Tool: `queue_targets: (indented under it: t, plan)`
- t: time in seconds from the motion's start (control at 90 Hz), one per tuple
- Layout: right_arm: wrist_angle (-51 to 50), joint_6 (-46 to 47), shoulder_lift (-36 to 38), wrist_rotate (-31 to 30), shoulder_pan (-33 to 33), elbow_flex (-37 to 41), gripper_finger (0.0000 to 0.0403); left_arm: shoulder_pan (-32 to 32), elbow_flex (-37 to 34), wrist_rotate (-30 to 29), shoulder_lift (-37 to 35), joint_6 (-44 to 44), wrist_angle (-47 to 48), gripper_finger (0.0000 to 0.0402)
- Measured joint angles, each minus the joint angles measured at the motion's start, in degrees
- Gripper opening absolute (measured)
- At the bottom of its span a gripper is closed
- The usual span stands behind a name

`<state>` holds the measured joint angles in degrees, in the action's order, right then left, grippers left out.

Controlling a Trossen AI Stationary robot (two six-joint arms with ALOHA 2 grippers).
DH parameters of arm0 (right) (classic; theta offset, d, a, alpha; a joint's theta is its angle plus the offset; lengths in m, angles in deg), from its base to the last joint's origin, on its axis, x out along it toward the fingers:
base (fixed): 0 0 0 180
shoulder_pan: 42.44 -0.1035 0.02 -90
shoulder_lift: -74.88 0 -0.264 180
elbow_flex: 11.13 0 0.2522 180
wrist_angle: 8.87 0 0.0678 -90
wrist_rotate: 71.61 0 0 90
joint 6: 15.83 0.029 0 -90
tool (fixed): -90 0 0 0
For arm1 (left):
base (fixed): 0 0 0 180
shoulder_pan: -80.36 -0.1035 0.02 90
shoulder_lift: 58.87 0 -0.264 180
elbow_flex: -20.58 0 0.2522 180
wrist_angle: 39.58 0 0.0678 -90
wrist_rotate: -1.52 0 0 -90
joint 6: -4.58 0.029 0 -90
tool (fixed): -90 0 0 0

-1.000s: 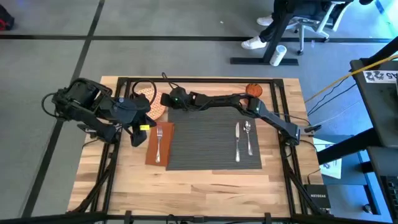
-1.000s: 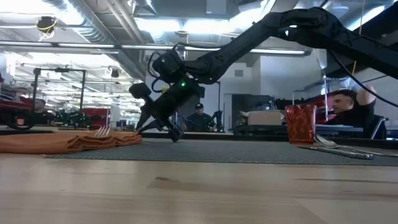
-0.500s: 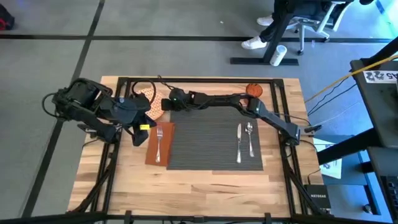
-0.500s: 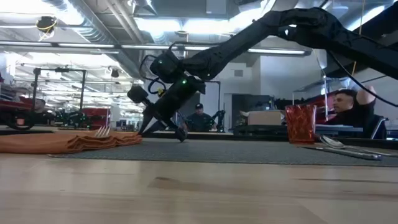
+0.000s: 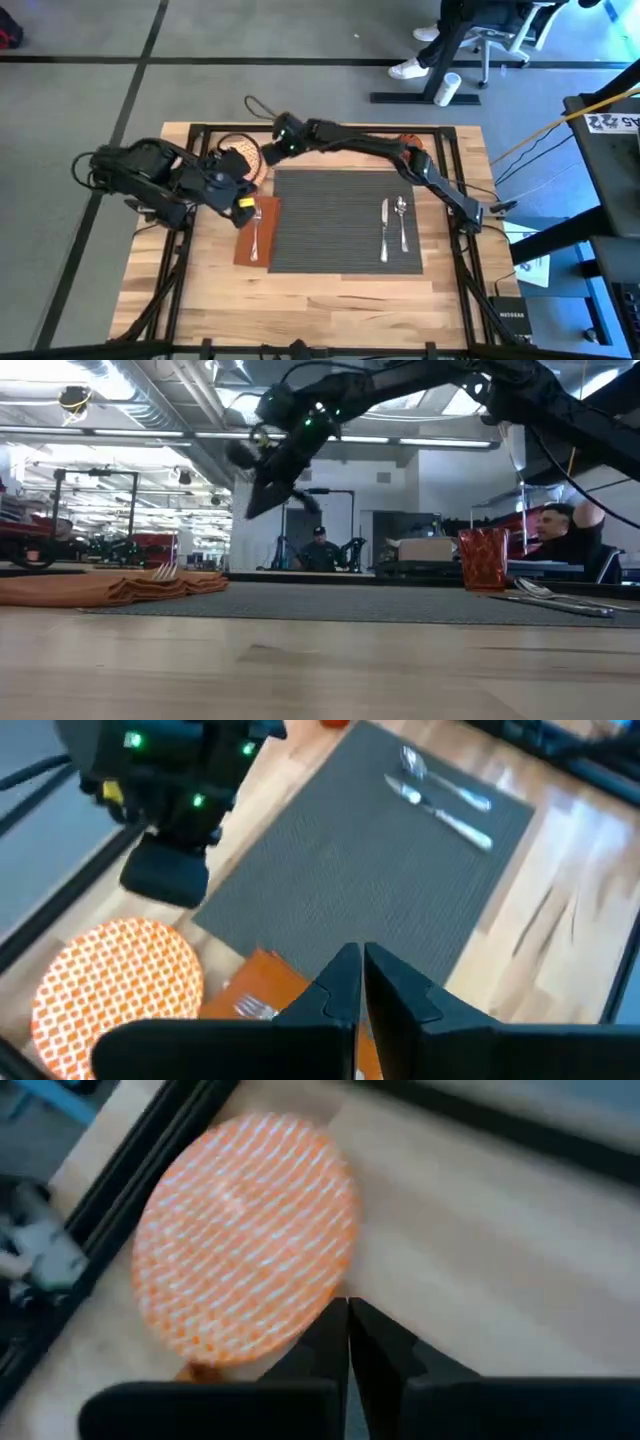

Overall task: Set table place
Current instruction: Put the orange plate on the gray tablemat to the left of the silver fork

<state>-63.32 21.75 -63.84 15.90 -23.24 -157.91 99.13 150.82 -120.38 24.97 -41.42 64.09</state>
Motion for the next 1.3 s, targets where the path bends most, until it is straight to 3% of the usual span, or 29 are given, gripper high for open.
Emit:
queue_targets:
  t: [0.322,0.533,0.878,1.1,1.3]
  plan:
    - [-3.88,-7.24,10.42,-1.92,5.18,-0.98,0.0,-0.15,0.12,-4.27,-1.27,0.79,0.09,0.0]
    - [-6.37,-13.48,20.32,-3.27,6.49,-0.97,0.0,-4.7,-0.81,-4.11,-1.33,0.93,0.09,0.0]
    - [-13.76,-17.36,35.06,-4.17,4.35,-1.01,0.0,-18.64,-7.97,4.89,-1.33,5.66,0.11,0.0]
    - [-19.79,-18.11,40.21,-5.58,0.33,-0.99,0.0,-25.08,-16.67,7.99,-1.31,7.92,-0.14,0.0]
    - [-26.64,-18.26,42.72,-10.5,-5.37,-0.99,0.0,-29.01,-26.52,13.0,-1.33,11.56,-8.42,0.0]
